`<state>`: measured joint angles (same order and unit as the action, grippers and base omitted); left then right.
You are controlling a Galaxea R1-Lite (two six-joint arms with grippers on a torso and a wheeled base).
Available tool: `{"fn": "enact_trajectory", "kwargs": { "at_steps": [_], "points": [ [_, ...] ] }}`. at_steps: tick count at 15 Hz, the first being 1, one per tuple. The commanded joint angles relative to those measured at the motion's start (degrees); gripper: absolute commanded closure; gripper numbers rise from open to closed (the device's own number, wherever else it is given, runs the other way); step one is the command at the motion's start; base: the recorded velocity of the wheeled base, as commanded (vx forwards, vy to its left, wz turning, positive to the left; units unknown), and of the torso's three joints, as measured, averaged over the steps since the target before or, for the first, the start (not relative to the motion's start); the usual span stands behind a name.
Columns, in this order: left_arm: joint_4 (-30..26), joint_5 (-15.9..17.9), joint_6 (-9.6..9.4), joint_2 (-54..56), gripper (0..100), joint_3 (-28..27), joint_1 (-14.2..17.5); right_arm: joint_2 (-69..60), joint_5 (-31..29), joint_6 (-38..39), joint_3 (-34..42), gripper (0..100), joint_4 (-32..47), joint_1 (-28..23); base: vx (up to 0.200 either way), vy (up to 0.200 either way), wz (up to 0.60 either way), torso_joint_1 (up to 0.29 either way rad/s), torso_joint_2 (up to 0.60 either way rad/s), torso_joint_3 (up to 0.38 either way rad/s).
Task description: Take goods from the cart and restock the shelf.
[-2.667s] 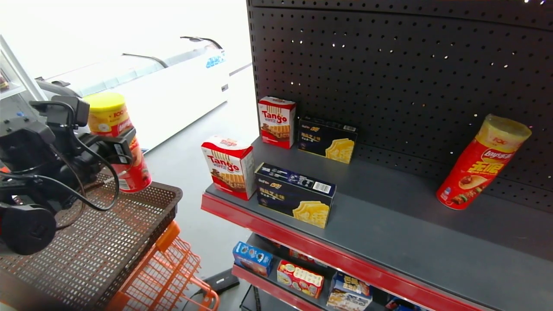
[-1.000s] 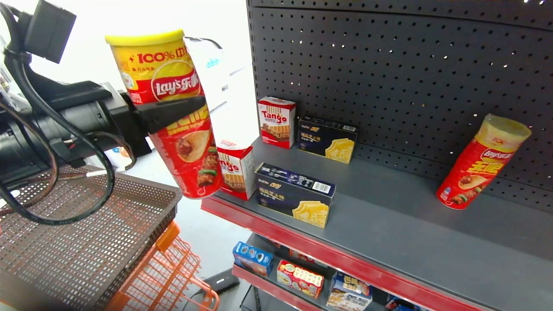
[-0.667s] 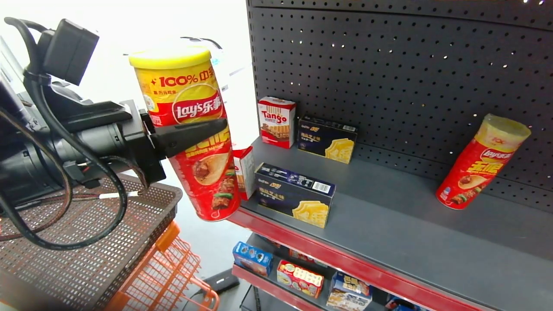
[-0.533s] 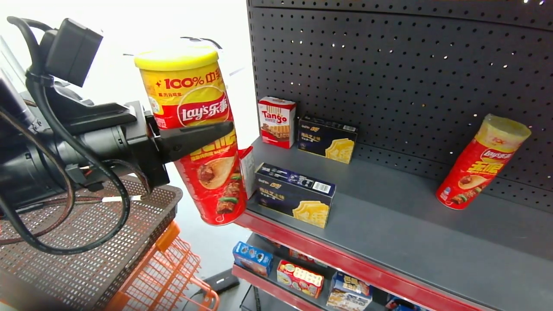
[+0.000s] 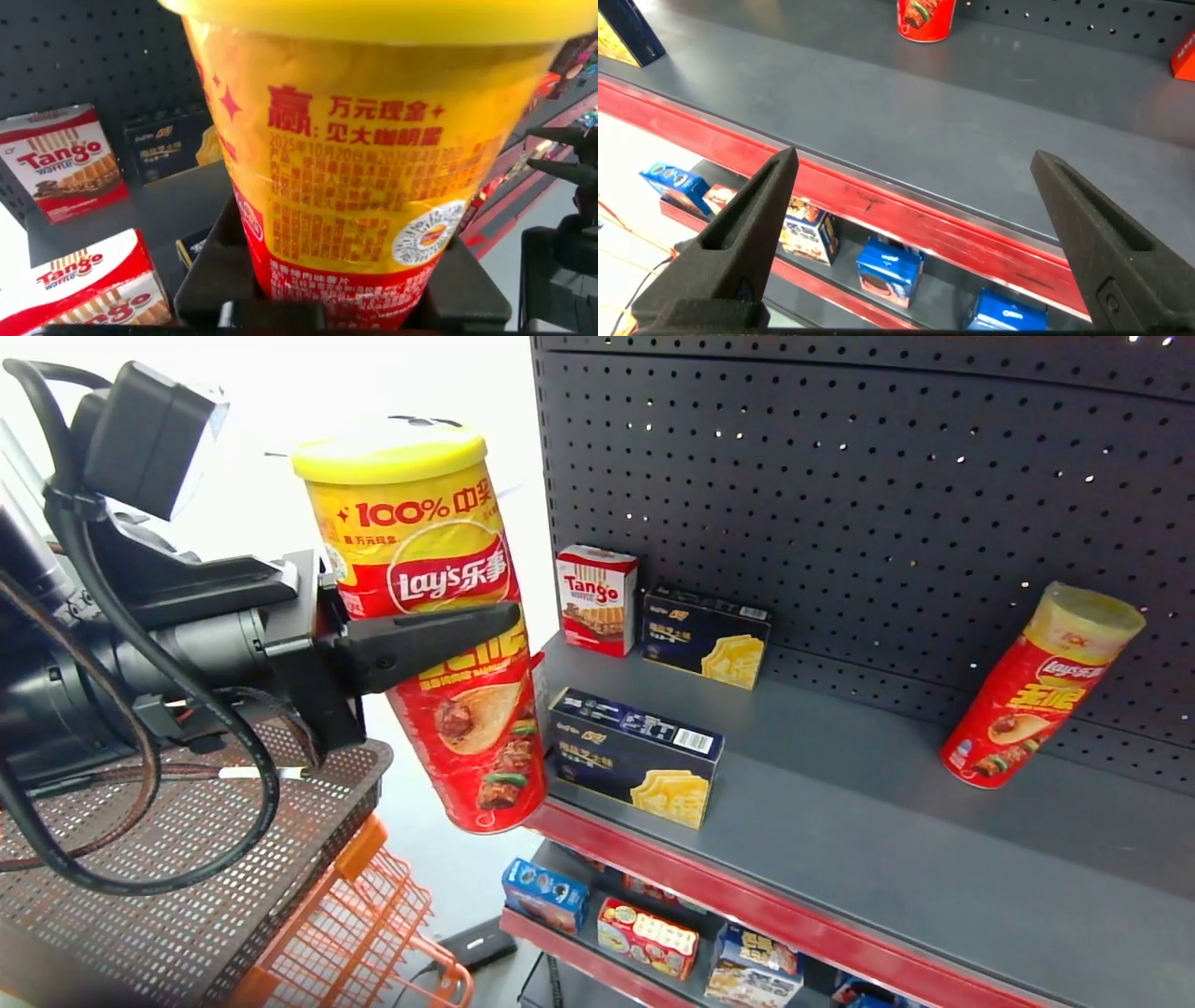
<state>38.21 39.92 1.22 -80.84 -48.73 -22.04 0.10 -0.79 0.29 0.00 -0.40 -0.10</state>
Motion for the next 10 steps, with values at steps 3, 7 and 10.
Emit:
{"fn": "enact_trajectory", "kwargs": {
  "at_steps": [3, 7, 10],
  "points": [
    [0.0, 0.0, 0.01, 0.0, 100, 0.1, 0.0, 0.1, 0.0, 0.0, 0.0, 0, 0.0, 0.0, 0.0, 0.0, -0.6, 0.001, 0.0, 0.006],
    [0.0, 0.0, 0.01, 0.0, 100, -0.1, 0.0, 0.1, 0.0, -0.1, 0.0, 0, 0.0, 0.0, 0.0, 0.0, -0.6, 0.005, 0.0, 0.004],
    [0.0, -0.1, 0.1, 0.0, 100, 0.3, 0.1, 0.1, -0.1, 0.1, 0.0, 0, 0.0, 0.0, 0.0, 0.0, -0.2, 0.004, 0.0, -0.001]
  ]
}}
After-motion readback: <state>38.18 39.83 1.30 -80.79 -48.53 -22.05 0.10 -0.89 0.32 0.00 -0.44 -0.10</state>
